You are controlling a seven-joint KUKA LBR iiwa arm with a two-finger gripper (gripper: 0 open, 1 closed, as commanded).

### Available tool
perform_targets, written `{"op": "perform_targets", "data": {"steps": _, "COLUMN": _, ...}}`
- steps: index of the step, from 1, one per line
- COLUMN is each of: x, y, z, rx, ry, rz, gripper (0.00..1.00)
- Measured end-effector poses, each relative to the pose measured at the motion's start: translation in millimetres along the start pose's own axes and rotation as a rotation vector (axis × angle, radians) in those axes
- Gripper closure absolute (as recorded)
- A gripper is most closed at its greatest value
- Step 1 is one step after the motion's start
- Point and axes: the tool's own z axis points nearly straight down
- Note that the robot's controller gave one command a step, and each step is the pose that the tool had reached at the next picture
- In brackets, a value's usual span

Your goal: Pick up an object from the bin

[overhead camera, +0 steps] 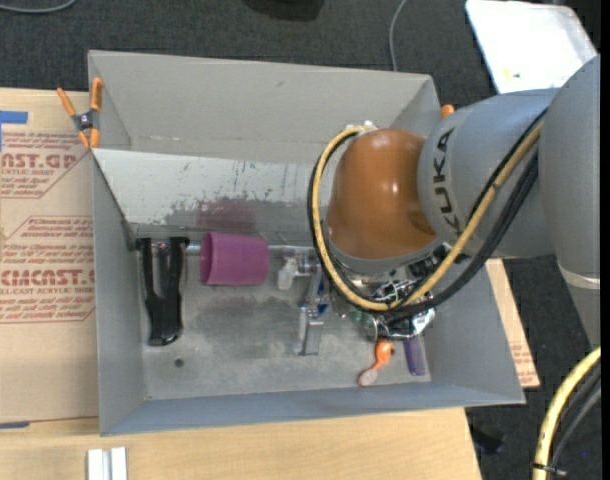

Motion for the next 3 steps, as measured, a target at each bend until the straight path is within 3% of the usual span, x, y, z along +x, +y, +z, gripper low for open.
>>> {"op": "perform_targets", "data": {"steps": 1, "x": -1.9, "y": -57, "z": 53, "rx": -0.001, "ry": -0.004, "rz": 0.030, "gripper": 0.00}}
{"op": "perform_targets", "data": {"steps": 2, "x": -2.5, "y": -90, "z": 80, "rx": 0.000, "ry": 0.000, "rz": 0.030, "gripper": 0.00}}
{"op": "perform_targets", "data": {"steps": 3, "x": -19.3, "y": -130, "z": 67, "rx": -0.002, "ry": -0.002, "rz": 0.061, "gripper": 0.00}}
